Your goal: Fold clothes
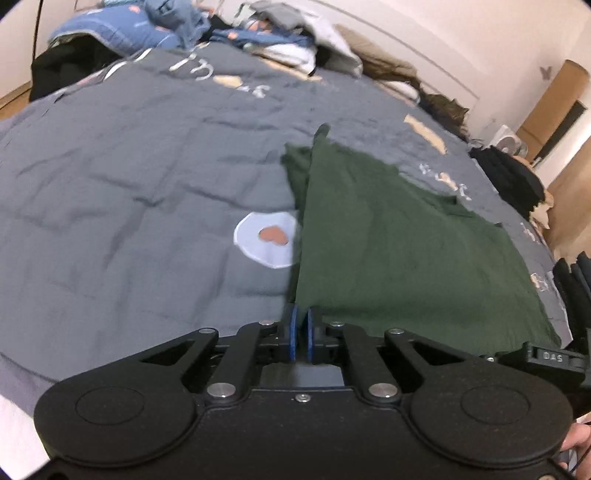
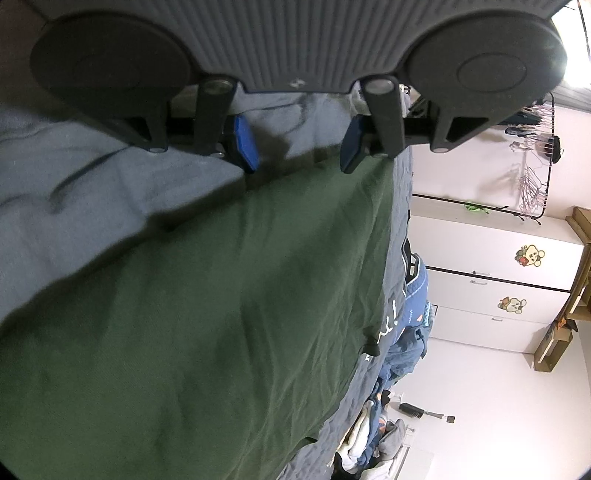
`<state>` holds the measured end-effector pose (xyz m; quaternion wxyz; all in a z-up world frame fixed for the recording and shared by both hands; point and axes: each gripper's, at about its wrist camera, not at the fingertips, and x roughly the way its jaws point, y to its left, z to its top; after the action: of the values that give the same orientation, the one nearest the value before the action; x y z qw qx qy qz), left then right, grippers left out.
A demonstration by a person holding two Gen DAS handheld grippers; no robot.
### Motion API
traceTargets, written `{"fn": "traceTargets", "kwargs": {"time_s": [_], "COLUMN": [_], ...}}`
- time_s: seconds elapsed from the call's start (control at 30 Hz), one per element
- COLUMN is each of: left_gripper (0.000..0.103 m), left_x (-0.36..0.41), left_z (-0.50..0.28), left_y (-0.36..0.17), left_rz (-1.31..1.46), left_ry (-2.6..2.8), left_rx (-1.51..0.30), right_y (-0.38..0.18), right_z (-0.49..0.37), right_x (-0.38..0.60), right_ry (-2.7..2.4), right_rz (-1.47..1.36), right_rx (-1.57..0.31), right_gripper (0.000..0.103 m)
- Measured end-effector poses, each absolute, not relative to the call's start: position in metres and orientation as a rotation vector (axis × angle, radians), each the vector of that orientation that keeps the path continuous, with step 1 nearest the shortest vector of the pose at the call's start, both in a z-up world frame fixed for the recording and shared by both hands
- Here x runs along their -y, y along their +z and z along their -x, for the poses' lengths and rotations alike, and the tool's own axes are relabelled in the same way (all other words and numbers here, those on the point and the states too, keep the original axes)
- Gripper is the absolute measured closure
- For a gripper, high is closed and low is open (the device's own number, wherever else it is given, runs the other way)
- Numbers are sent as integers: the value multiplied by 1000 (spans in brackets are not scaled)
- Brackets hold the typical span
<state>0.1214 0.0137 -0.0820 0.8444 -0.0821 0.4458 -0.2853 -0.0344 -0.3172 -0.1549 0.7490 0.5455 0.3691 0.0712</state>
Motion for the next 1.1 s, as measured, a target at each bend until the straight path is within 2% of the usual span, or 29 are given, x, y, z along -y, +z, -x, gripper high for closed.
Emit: {"fn": "traceTargets", "kwargs": {"time_s": [0.07, 0.23, 0.27, 0.3, 0.37, 0.4, 0.6, 0.7, 0.9, 1.1], "left_gripper": [93, 92, 88, 77, 61, 59, 58, 52, 47, 45], "left_x": [-17, -36, -39, -40, -40, -38, -27, -25, -17, -4], "left_z": [-121, -120, -121, -120, -116, -113, -99, -93, -77, -66], "left_y": [-79, -65, -64, -64, -65, -66, -74, -81, -101, -116], "left_rz": [195, 295, 325, 349, 377, 388, 476, 549, 640, 703], "left_ry": [-596, -567, -572, -565, -540, -535, -517, -485, -419, -384], "left_rx": [-944, -852, -851, -853, -849, -848, -856, -871, -899, -908], "right_y": [-155, -150, -148, -146, -140, -138, -122, -117, -117, -129], "right_z": [35, 39, 40, 41, 45, 48, 66, 78, 108, 149], "right_x": [318, 318, 319, 319, 322, 325, 345, 359, 389, 426], "right_ry": [153, 143, 141, 140, 132, 126, 52, -7, -133, -327], "right_rz": [-1197, -1183, -1177, -1171, -1160, -1155, -1135, -1136, -1136, -1198], "right_rx": [-805, -790, -784, -778, -762, -753, -676, -639, -587, -509], "right_gripper": [55, 55, 55, 55, 55, 55, 55, 54, 54, 53]}}
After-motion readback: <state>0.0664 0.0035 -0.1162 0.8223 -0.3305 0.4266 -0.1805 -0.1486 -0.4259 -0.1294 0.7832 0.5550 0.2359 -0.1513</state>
